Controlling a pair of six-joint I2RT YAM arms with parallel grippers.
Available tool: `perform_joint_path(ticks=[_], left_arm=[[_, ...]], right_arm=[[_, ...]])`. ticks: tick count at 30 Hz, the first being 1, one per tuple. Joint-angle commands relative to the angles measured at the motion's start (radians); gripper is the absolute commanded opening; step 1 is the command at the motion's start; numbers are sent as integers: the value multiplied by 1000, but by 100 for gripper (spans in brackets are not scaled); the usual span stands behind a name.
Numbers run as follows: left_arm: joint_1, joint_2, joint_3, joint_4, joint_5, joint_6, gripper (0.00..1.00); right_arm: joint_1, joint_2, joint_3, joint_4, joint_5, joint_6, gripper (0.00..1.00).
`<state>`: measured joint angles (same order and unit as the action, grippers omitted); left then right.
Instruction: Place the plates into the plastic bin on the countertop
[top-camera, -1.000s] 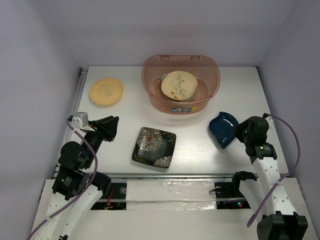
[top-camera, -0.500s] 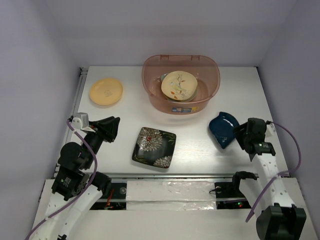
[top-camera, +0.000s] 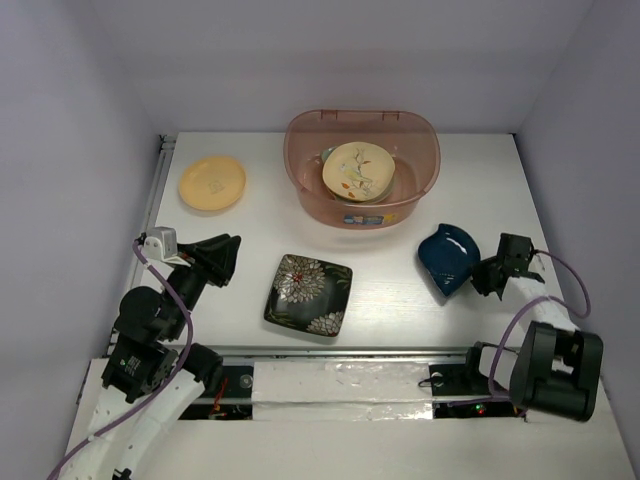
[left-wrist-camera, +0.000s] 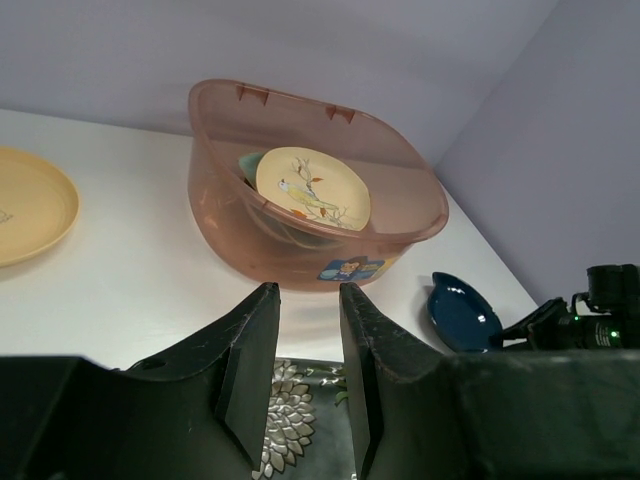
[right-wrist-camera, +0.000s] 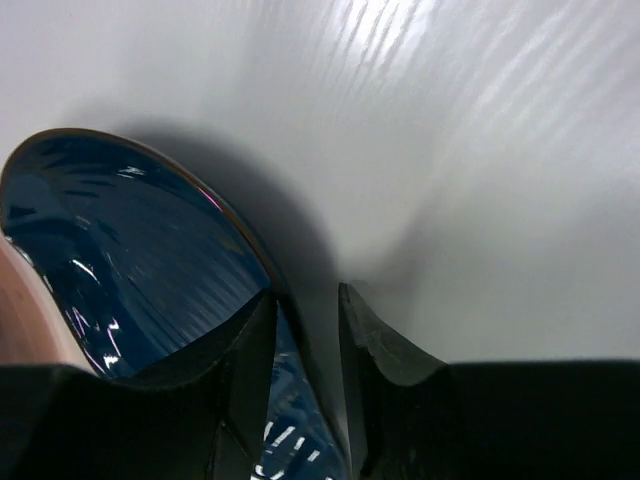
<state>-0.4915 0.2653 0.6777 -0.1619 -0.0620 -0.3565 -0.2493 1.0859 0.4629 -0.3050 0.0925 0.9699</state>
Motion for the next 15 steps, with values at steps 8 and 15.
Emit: perform_joint_path(ticks=[8, 15], left_arm=[[-5, -8, -3, 36, -15, 7, 28], [-5, -3, -6, 33, -19, 7, 28]], right_arm=[[-18, 170, 95, 141, -155, -111, 35], [-28, 204, 100, 175, -177, -125, 0]])
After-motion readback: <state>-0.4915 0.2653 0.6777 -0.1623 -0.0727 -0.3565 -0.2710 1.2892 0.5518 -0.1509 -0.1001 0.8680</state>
